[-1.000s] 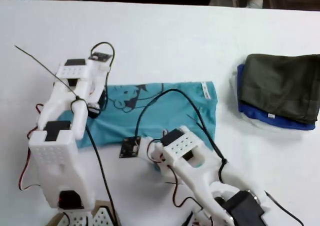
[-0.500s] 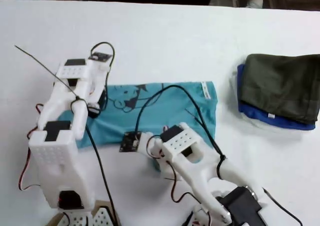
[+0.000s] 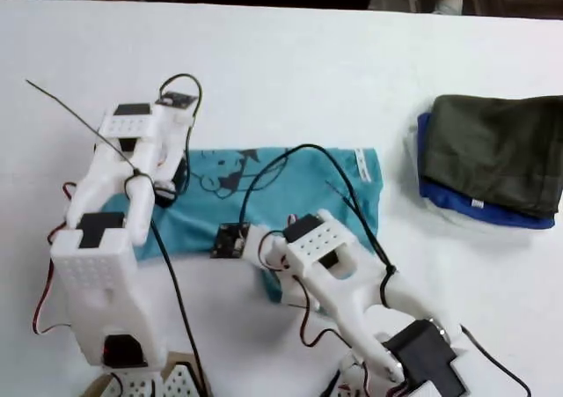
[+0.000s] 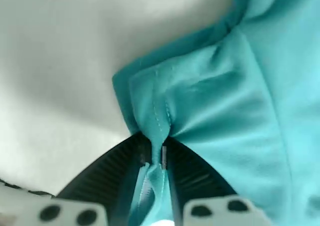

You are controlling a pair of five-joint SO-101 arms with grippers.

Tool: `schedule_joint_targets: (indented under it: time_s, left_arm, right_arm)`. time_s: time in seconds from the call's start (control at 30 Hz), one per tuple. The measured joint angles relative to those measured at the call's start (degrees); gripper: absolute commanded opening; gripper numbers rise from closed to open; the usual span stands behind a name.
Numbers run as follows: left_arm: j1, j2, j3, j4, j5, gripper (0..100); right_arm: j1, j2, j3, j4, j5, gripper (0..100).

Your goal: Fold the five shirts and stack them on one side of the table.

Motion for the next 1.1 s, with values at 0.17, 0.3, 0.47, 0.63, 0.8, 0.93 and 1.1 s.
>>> schedule_joint_targets:
  time_s: [0.17, 0.3, 0.47, 0.63, 0.8, 0.93, 1.1]
  left_arm:
    - [0.00, 0.00, 0.00, 0.00, 0.00, 3]
    - [0.00, 0.00, 0.00, 0.00, 0.00, 3]
    - [0.00, 0.00, 0.00, 0.00, 0.00, 3]
    - [0.00, 0.00, 0.00, 0.00, 0.00, 3]
    - [0.00, 0.00, 0.00, 0.00, 0.00, 3]
    - [0.00, 0.00, 0.00, 0.00, 0.00, 3]
    - [0.00, 0.00, 0.00, 0.00, 0.00, 3]
  right_arm:
    - [-0.26, 1.41, -5.10, 5.54, 3.08, 2.1]
    - [2.29, 2.37, -14.42, 14.86, 8.79, 2.1]
    - [11.60, 4.22, -29.45, 20.66, 14.86, 2.1]
    - [15.03, 14.59, -43.43, 22.86, 16.26, 2.1]
    - [15.56, 28.66, -60.22, 24.79, 16.26, 2.1]
    - [15.91, 40.97, -75.08, 28.84, 16.26, 2.1]
    - [17.85, 55.21, -93.80, 33.49, 16.26, 2.1]
